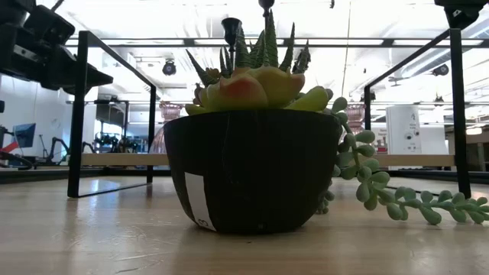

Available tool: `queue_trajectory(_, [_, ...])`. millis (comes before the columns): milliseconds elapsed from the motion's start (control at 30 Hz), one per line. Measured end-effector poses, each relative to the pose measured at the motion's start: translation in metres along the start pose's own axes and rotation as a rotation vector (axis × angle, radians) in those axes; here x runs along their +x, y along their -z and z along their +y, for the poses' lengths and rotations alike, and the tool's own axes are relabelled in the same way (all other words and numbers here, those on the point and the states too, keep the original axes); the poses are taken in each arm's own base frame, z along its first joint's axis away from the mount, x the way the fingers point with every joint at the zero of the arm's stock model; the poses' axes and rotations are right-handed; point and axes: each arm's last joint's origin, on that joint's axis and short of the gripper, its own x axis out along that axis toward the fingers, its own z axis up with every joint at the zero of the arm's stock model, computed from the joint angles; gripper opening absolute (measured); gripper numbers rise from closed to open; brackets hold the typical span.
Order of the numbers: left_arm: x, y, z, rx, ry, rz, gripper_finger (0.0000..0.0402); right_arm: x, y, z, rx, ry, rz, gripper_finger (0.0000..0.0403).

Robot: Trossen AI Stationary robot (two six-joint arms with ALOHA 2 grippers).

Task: Pick & Place candle stick holders
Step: Put the black candle holder on the shelf

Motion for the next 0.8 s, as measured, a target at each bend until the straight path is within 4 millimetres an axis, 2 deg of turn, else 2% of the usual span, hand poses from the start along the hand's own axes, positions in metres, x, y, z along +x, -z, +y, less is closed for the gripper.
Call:
queue_trajectory(200, [0.0042, 0.0090, -0.0033, -0.040, 0.068, 0.017, 0.0002, 0.0001, 0.0001, 0.0000, 0.000, 0.000, 0.000, 0.0008])
queue_trajectory(433, [0.0050, 0.0094, -0.0054, -0.044, 0.130, 0.003, 0.0004, 0.0000, 0.0000, 0.0000, 0.000, 0.000, 0.000, 0.0008])
queue_trajectory(633, [0.0050, 0.0097, -0.0054, -0.044, 0.132, 0.005, 0.0027, 0.0000, 0.0000, 0.0000, 0.000, 0.000, 0.000, 0.0008])
queue_trajectory(800, [0.0052, 0.0099, -0.0055, -0.044, 0.132, 0.008, 0.0029, -0.0001, 0.0000, 0.0000, 0.000, 0.000, 0.000, 0.0008])
